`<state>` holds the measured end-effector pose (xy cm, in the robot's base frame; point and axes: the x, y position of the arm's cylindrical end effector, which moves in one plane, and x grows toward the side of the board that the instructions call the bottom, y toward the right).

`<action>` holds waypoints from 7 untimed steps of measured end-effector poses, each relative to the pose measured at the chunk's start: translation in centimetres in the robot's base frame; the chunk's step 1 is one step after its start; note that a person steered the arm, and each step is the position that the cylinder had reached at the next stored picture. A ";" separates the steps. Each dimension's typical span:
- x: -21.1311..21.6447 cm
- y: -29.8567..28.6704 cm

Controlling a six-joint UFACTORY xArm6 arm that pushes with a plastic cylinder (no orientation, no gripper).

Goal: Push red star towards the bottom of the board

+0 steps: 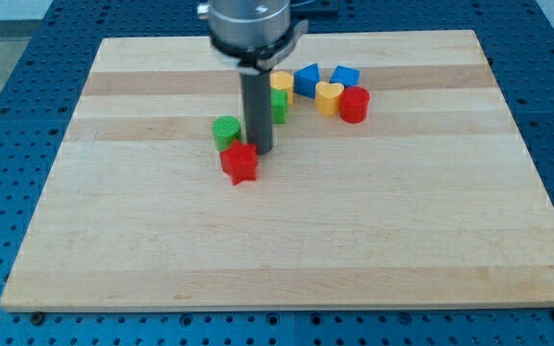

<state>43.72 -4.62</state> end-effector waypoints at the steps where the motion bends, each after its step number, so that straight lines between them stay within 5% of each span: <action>1: 3.9 -0.1; 3: -0.7 -0.6; 5: 3.7 -4.4; 7: 8.7 -0.6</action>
